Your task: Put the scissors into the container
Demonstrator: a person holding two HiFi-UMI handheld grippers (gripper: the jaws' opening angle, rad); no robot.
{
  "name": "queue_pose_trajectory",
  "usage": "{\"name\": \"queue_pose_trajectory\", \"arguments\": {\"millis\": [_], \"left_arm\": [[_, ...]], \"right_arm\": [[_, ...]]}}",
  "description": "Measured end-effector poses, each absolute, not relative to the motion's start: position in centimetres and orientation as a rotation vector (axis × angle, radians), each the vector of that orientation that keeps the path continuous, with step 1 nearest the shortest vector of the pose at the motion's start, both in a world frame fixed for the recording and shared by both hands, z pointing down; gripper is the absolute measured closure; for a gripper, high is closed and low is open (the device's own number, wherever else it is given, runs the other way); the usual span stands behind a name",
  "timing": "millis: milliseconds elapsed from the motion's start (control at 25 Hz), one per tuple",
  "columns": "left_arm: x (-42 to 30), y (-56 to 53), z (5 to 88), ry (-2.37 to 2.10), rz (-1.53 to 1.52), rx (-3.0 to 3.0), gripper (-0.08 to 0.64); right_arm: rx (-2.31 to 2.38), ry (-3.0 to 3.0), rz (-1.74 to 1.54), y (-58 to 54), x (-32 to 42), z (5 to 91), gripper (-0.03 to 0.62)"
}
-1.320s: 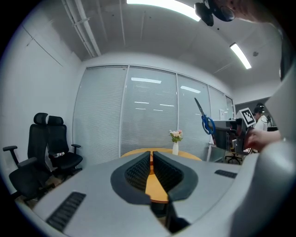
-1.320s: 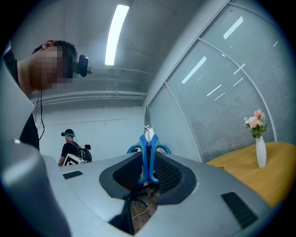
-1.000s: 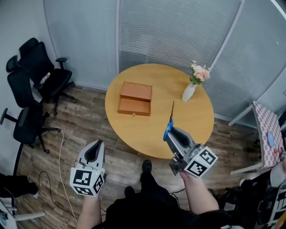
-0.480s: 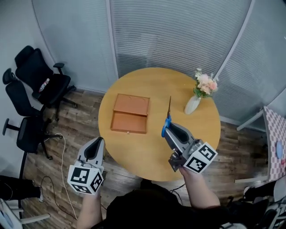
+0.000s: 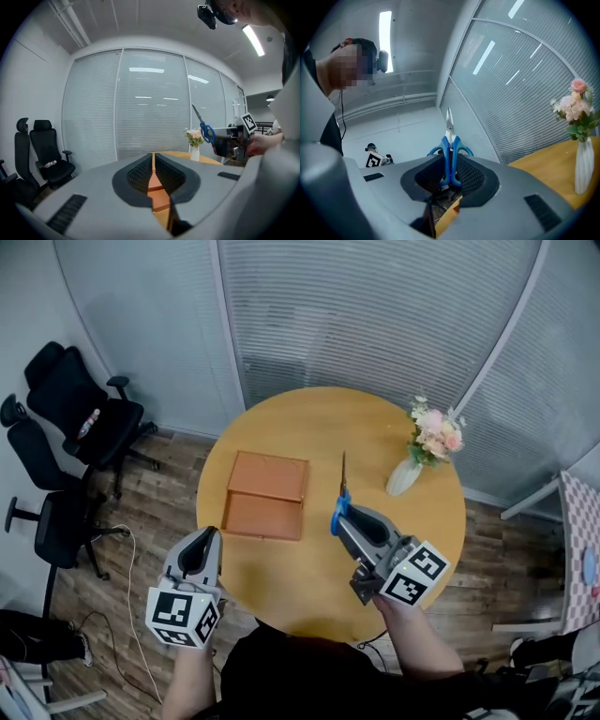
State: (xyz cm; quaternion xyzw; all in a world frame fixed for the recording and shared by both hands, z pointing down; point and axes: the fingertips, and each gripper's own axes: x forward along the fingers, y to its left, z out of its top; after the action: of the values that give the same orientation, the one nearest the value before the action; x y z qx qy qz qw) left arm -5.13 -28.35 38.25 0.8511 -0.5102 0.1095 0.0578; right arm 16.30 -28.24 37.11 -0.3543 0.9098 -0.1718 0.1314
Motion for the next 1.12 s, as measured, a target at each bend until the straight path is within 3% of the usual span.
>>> {"name": "queue_pose_trajectory", "arguments": {"millis": [720,1120], "left_arm": [[-8.2,-34.6,41.9,-1.493,0.285,2.565,0.532],[-11.5,-36.3,45.2,-1.501,0.234,2.483,0.532]], "right_arm": [[-1.101,2.87,-0.546,-36.5,9.3,43.6,0.494],[-1.19,3.179,-0.641,-41.1,4.2,54.9,0.494]]}}
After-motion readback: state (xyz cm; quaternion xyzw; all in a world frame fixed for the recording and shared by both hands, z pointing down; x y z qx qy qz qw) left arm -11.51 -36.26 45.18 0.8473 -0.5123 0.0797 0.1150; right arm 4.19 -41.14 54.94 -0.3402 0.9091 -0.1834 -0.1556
